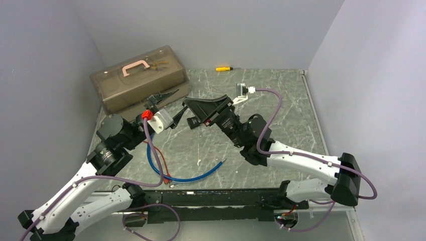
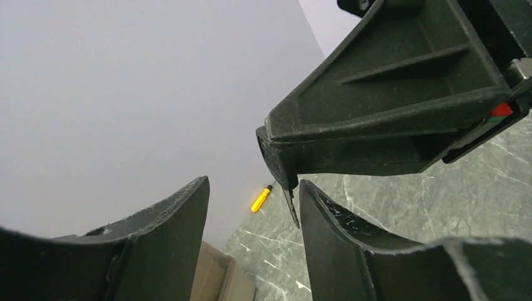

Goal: Unlock with the key
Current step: Pick up the key from the center of the board.

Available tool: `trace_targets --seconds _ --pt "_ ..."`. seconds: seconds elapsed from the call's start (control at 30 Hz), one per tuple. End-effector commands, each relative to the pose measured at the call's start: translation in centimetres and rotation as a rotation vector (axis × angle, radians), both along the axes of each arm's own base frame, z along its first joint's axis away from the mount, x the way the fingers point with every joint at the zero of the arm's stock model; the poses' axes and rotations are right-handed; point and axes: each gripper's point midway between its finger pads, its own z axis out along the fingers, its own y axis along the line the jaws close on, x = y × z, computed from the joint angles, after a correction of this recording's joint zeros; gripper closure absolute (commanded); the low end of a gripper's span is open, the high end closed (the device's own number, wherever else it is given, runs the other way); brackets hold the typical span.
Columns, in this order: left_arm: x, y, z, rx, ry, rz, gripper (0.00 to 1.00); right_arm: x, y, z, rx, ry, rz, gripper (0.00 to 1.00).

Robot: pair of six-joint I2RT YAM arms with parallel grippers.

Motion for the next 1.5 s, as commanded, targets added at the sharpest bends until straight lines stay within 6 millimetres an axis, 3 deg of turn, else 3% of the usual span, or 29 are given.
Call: trace_targets --seconds 0.0,0.1,0.2,0.53,0.6,0.8,0.83,0.93,1.0,1.13,1.23,1.27,1.37,1.47 --pt "-0.2 0.6 1.9 -0.042 -0.065 0.012 0.39 -0.7 -0.3 2.0 0.093 -0.017 0.032 0.9" --pt "-0.1 0.6 1.9 -0.037 -0.071 0.016 0.38 -0.8 0.0 2.2 0.099 -0.018 0.045 0.91" --pt "0.0 0.7 1.9 -0.03 -0.071 0.022 0.44 -0.9 0.0 2.3 0.101 -0.023 0.043 0.91" --pt "0.0 0.8 0.7 -0.012 -0.055 0.017 0.5 -1.3 -0.2 3.1 0.113 -0.041 0.043 0.91" --pt "-0.1 0.7 0.5 -0.005 -0.053 0.01 0.55 -1.4 -0.2 3.2 0.115 -0.043 0.044 0.91" --pt "0.0 0.8 1.2 -0.023 -0.069 0.016 0.87 -1.4 0.3 2.7 0.121 -0.028 0.066 0.91" --pt "0.0 0.8 1.4 -0.026 -0.074 0.019 0.96 -1.4 0.4 2.5 0.121 -0.023 0.068 0.9" --pt "-0.1 1.1 1.8 -0.024 -0.093 0.029 1.0 -1.3 0.6 2.3 0.1 -0.018 0.066 0.83" --pt "-0.4 1.0 1.7 0.0 -0.094 0.009 1.0 -1.1 0.5 1.9 0.063 -0.015 0.045 0.72" --pt "-2.7 0.5 1.4 0.064 -0.049 -0.104 1.0 -0.9 -2.0 1.7 -0.072 -0.063 -0.049 0.55" --pt "-5.5 -0.7 -0.1 0.154 0.043 -0.269 1.0 -1.6 -4.4 2.7 -0.249 -0.249 -0.07 0.44" --pt "-6.4 -0.9 -0.6 0.179 0.075 -0.32 1.0 -1.6 -4.6 1.6 -0.385 -0.324 -0.054 0.41" --pt "-9.1 -2.0 -1.8 0.237 0.22 -0.484 1.0 -4.5 -4.3 0.3 -0.631 -0.529 0.151 0.35" --pt "-10.9 -2.8 -2.8 0.281 0.358 -0.615 1.0 -6.4 -3.6 -1.4 -0.785 -0.612 0.306 0.33"
